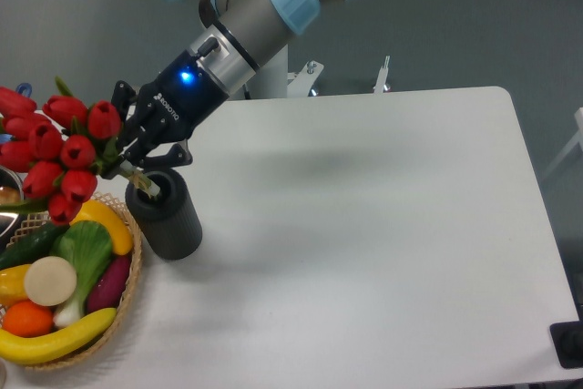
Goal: Insert the flowers into the vase
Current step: 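Lower the tulip stems into the black vase opening, then push the stems deeper into the vase and open the gripper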
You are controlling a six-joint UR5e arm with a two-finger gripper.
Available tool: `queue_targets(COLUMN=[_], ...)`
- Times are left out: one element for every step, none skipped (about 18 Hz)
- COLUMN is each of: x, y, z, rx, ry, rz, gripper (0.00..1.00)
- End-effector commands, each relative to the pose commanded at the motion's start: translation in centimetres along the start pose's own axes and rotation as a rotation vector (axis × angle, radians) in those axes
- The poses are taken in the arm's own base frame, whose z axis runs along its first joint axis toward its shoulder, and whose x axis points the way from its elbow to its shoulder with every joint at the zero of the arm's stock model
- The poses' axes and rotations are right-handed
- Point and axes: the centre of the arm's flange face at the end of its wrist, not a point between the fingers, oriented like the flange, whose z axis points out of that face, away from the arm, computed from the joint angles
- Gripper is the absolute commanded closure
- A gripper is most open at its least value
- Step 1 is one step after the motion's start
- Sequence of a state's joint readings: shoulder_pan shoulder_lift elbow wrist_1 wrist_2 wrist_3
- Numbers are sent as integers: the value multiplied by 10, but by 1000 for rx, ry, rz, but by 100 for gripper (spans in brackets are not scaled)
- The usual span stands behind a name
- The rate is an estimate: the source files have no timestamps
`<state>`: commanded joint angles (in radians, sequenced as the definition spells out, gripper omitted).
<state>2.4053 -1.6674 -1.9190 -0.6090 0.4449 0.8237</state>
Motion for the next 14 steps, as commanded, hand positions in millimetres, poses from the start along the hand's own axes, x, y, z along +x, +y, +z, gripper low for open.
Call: queue_targets(x=[-1, -1, -2, 0, 1, 3, 4, 4, 5, 5, 6, 7, 7, 7], y=[3, 8, 15, 20, 24, 28, 31, 35, 39, 44, 47, 50, 53, 55], z=[1, 3, 5, 7, 8, 9, 9, 11, 12, 13, 14, 15, 16, 17], rx=[-2, -8, -12, -16, -18, -21, -23, -25, -27, -31, -33, -35, -38, -40], ry=[2, 4, 7, 11, 14, 17, 19, 22, 25, 29, 31, 32, 34, 35], rz=[-5, -12, -16, -11, -10, -12, -15, -16, -10, -12, -7, 0, -2, -5], gripper=[98, 97, 97, 97, 97, 97, 96, 96, 96, 96, 96, 96, 95, 95])
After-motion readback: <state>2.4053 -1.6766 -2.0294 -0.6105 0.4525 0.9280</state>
